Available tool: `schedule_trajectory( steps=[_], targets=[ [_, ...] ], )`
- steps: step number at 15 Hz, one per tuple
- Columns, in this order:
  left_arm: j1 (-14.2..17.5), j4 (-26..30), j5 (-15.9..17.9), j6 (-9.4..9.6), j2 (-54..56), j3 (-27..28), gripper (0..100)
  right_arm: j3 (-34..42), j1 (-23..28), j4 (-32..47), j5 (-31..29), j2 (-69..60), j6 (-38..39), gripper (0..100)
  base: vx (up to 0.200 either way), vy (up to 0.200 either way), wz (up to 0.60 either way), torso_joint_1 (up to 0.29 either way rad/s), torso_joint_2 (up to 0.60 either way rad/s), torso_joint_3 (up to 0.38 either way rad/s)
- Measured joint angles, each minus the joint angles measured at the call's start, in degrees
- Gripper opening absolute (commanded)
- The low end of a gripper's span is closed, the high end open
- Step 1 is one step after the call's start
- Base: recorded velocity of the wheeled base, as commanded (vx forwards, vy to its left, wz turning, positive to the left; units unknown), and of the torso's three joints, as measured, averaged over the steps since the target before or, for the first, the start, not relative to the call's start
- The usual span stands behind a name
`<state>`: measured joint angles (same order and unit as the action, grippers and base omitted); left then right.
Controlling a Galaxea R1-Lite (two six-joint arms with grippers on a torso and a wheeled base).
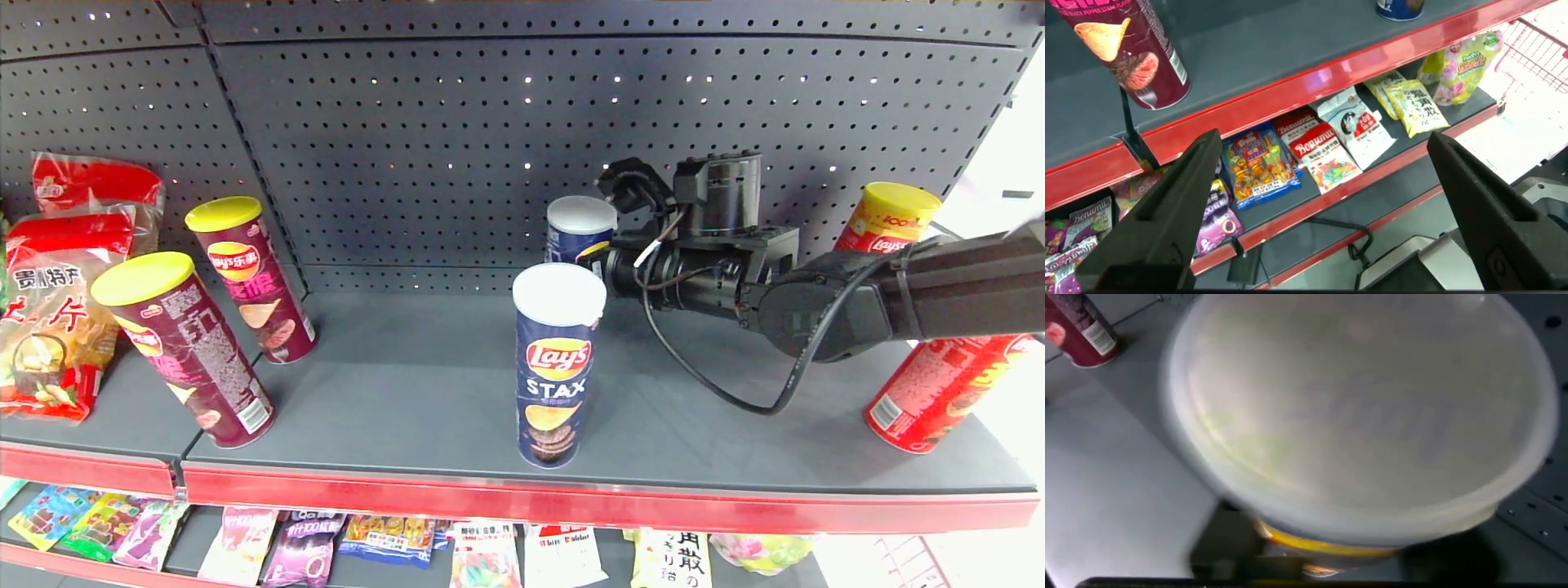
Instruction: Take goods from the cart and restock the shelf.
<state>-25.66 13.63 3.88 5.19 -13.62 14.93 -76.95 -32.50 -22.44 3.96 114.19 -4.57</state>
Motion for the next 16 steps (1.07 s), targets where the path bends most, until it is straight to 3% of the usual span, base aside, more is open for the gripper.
schedule_trajectory(
  steps=[8, 16],
  targets=[
    [0.0, 0.0, 0.0, 0.00, -0.1, 0.0, 100, 4.4, 0.5, 0.1, -2.5, -4.5, 0.5, 100, 0.000, 0.000, 0.00, 0.000, 0.00, 0.000],
    [-0.1, -0.3, 0.5, -0.55, -5.5, 1.4, 100, 23.6, 1.4, 0.1, -2.7, -21.9, 3.4, 100, 0.000, 0.000, 0.00, 0.000, 0.00, 0.000]
  ],
)
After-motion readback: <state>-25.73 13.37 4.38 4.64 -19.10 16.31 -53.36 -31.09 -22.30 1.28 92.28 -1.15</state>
